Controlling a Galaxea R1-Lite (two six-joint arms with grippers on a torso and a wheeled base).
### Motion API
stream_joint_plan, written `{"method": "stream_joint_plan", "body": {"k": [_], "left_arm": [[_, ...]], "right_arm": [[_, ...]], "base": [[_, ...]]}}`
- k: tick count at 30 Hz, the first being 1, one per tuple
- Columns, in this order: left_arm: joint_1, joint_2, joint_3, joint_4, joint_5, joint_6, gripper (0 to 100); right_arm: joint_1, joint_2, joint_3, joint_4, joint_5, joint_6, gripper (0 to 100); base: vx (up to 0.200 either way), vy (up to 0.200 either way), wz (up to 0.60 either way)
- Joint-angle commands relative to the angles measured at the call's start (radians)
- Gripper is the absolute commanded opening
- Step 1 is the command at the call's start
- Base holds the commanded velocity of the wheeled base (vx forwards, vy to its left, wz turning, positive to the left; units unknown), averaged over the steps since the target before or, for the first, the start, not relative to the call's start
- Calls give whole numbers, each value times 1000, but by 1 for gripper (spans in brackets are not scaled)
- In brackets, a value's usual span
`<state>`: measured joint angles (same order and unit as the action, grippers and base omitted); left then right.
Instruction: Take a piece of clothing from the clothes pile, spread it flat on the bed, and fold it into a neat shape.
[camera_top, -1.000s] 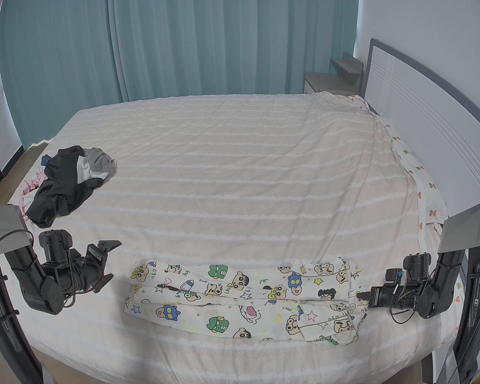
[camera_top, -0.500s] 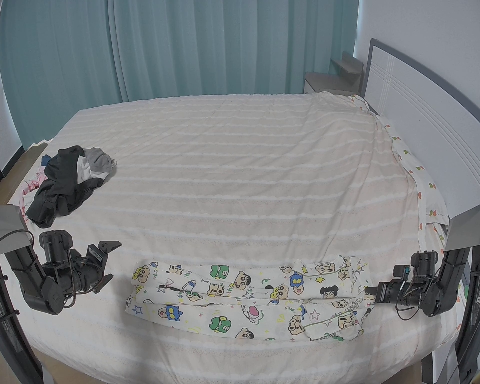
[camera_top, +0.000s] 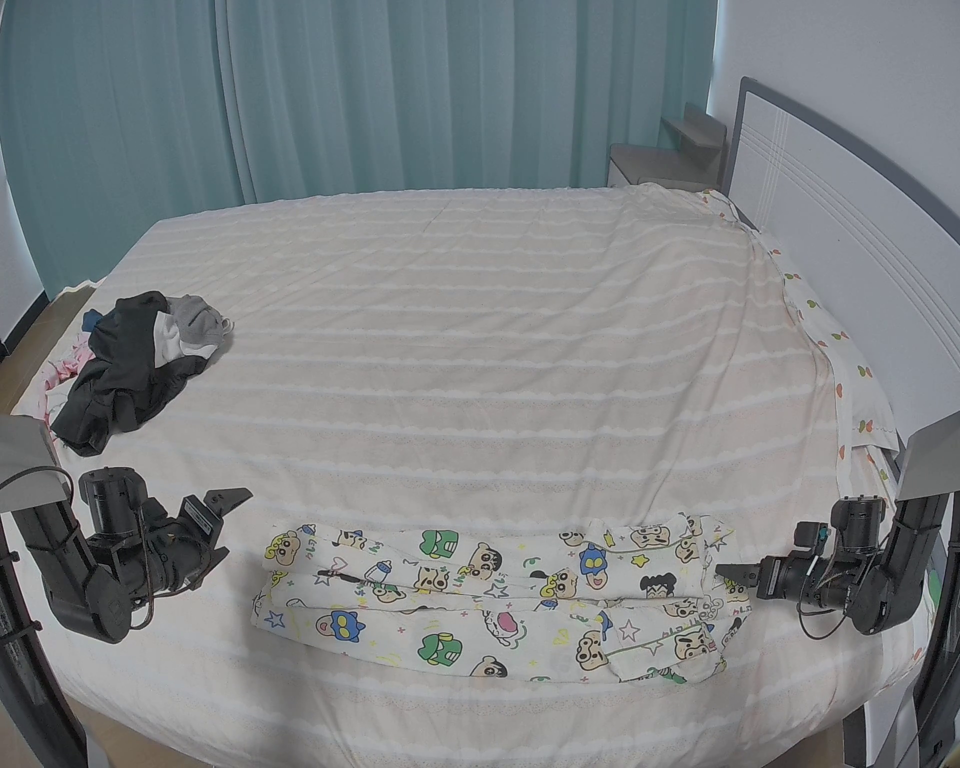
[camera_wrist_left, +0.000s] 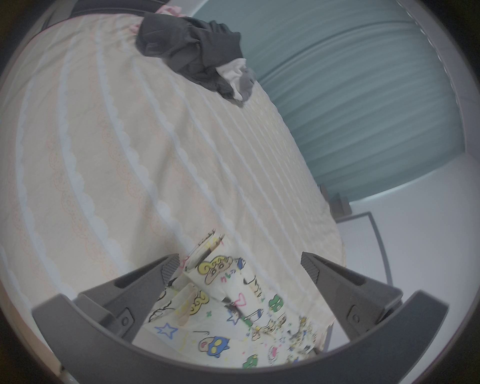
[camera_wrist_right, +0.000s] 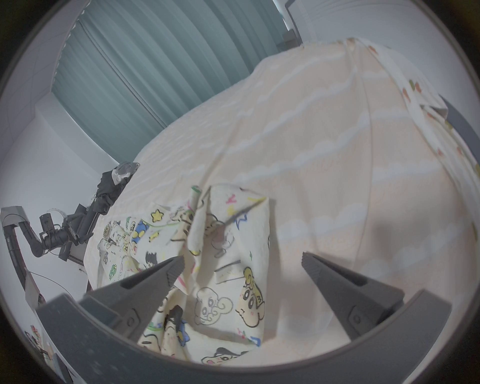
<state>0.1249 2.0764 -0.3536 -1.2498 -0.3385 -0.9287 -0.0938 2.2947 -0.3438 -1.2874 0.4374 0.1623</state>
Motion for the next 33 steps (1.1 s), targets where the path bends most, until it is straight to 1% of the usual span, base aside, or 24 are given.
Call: {"method": "stream_joint_plan", "body": {"k": [1,4,6,8,9,11,13,15,17,18,19,21,23,25,28,31,33], "left_arm": [[-51,25,25,10,-2,82,100],[-90,25,19,66,1,136,100],[-102,27,12,110,13,199,100],[-108,28,-2,148,46,263,100],[-111,28,-11,168,59,281,100],[-113,21,-22,205,62,306,100],[-113,8,-57,305,64,332,100],[-111,-16,-90,380,64,347,100],[-111,-38,-128,475,62,369,100],[-111,-38,-128,475,62,369,100],[-111,-32,-168,526,62,416,100],[-111,-27,-203,540,67,446,100],[-111,-6,-235,544,70,450,100],[-113,8,-251,550,72,459,100],[-117,41,-275,576,73,505,100],[-119,73,-291,590,81,531,100],[-122,103,-306,592,101,545,100]], "right_arm": [[-9,-109,101,-75,-23,8,100],[-1,-147,181,-168,-125,6,100],[-1,-166,235,-256,-198,3,100],[-7,-213,264,-248,-241,6,100],[-7,-242,273,-245,-252,13,100],[-7,-277,293,-245,-253,28,100],[2,-316,310,-245,-255,68,100],[16,-325,315,-245,-256,80,100],[55,-320,336,-245,-260,83,100],[55,-320,336,-245,-260,83,100],[80,-325,344,-245,-260,83,100],[94,-333,344,-245,-263,83,100],[94,-348,344,-245,-263,83,100],[94,-357,344,-245,-263,82,100],[95,-357,344,-245,-263,77,100],[95,-354,344,-245,-264,75,100],[95,-354,344,-245,-264,75,100]], "base": [[0,0,0],[0,0,0],[0,0,0],[0,0,0],[0,0,0],[0,0,0],[0,0,0],[0,0,0],[0,0,0],[0,0,0],[0,0,0],[0,0,0],[0,0,0],[0,0,0],[0,0,0],[0,0,0],[0,0,0]]}}
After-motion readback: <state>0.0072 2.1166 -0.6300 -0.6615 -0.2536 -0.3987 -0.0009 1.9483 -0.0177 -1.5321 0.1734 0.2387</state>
